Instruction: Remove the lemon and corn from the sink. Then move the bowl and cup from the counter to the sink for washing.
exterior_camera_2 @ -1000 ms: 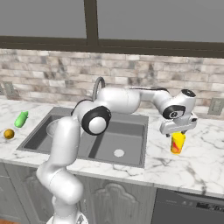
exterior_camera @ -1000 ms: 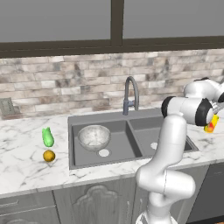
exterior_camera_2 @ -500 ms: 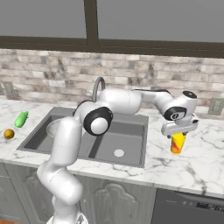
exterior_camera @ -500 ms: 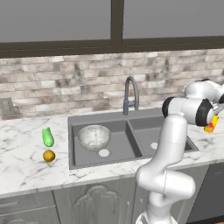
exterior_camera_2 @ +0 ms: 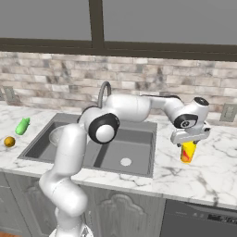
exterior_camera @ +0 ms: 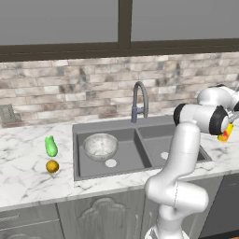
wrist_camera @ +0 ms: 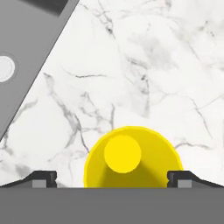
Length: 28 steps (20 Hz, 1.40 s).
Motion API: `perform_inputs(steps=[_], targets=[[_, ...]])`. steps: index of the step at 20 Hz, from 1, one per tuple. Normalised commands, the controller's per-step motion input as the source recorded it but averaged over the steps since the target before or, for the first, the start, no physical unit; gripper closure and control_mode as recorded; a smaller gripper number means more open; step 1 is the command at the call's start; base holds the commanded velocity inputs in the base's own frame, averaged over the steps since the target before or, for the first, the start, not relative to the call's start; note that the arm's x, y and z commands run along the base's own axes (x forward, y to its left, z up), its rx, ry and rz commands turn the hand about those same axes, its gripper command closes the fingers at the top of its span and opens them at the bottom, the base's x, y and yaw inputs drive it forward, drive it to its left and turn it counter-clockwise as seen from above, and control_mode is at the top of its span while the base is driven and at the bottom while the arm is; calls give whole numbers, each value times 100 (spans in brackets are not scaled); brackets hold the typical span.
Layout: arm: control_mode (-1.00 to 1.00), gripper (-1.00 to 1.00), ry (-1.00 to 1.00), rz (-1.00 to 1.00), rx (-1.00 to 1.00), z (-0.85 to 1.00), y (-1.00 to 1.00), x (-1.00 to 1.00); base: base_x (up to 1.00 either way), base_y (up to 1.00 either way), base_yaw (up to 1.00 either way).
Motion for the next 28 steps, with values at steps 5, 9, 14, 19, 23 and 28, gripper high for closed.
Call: perform_inputs(steps=[5,9,14,19,23,28], targets=[[-100,-100,-10,-1,-1,0,3,-2,0,0,0],[-100,-100,-12,-2,-4,1,6,-6,0,0,0],[-100,-100,-3,-5,-5,0,12,-8,0,0,0],[-100,-100,0,-8,-6,0,16,-1,0,0,0],[-100,-100,1,-9,-5,0,12,0,0,0,0],[-100,-100,6,-8,-4,0,7,3,0,0,0]])
